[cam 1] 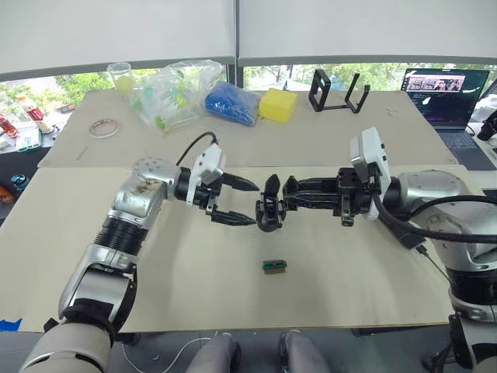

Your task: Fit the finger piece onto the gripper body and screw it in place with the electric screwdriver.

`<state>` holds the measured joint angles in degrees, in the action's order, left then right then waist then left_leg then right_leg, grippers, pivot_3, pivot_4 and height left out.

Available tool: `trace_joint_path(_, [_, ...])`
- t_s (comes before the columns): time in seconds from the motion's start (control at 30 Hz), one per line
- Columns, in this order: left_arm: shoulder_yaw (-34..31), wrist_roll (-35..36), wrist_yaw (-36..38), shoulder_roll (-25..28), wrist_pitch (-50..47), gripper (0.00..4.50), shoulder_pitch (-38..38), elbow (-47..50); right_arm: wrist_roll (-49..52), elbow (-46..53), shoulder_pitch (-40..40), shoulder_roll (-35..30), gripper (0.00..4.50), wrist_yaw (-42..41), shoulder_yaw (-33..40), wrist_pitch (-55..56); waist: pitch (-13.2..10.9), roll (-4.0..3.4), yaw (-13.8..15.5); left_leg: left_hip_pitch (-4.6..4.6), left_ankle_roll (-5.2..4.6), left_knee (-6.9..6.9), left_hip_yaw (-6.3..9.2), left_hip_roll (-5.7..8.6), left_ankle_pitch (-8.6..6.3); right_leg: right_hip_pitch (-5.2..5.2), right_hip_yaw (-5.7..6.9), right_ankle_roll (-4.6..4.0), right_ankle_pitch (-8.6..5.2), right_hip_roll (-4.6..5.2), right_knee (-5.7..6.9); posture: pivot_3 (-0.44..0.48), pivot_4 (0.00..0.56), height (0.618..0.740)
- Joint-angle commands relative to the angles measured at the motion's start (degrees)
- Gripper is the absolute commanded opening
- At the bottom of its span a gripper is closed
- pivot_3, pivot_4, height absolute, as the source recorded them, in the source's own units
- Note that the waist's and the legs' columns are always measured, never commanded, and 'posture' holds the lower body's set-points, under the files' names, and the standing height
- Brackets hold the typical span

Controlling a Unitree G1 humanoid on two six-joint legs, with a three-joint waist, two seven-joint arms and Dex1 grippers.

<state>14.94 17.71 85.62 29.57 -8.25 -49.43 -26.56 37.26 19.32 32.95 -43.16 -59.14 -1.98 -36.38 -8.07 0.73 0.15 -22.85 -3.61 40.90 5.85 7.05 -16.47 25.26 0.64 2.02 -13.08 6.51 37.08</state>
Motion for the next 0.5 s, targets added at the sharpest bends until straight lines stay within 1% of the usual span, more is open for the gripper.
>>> trace_joint_path(0.03, [1.0, -4.7, -0.2, -2.0, 8.4, 4.5, -0.6, -6.3, -1.7, -0.2, -0.1, 0.9, 0.31, -1.9, -0.4, 4.3, 0.0, 0.0, 0.0, -0.02, -0.01, 0.0, 0.0, 0.0, 0.0, -0.01, 0.0, 0.0, 0.0, 0.0, 0.01, 0.0, 0.15, 0.74])
trace_joint_path(0.23, [1.0, -9.7, -4.0, -7.2, 14.6, 4.5, -2.0, -15.9, -4.2, -2.2, 0.2, 3.0, 0.31, -3.3, -2.5, 6.4, 0.0, 0.0, 0.2, -0.05, -0.01, 0.04, 0.0, 0.02, 0.01, 0.0, 0.08, 0.01, 0.0, -0.01, 0.03, 0.0, 0.15, 0.74])
trace_joint_path(0.33, [1.1, -12.3, -7.1, -9.8, 17.7, 4.5, -2.5, -20.3, -5.1, -3.3, 0.3, 3.5, 0.31, -3.9, -2.9, 7.1, 0.0, 0.0, 0.2, -0.07, -0.01, 0.06, 0.0, 0.02, 0.01, 0.0, 0.08, 0.01, 0.01, -0.01, 0.05, 0.0, 0.15, 0.74])
trace_joint_path(0.5, [0.2, -13.8, -10.6, -13.7, 19.9, 4.5, -3.1, -24.5, -5.2, -4.0, 0.2, 3.3, 0.31, -4.7, -2.7, 7.3, 0.0, 0.01, 0.3, -0.07, -0.02, 0.06, 0.0, 0.03, 0.01, 0.0, 0.09, 0.03, 0.02, -0.01, 0.05, 0.0, 0.15, 0.74])
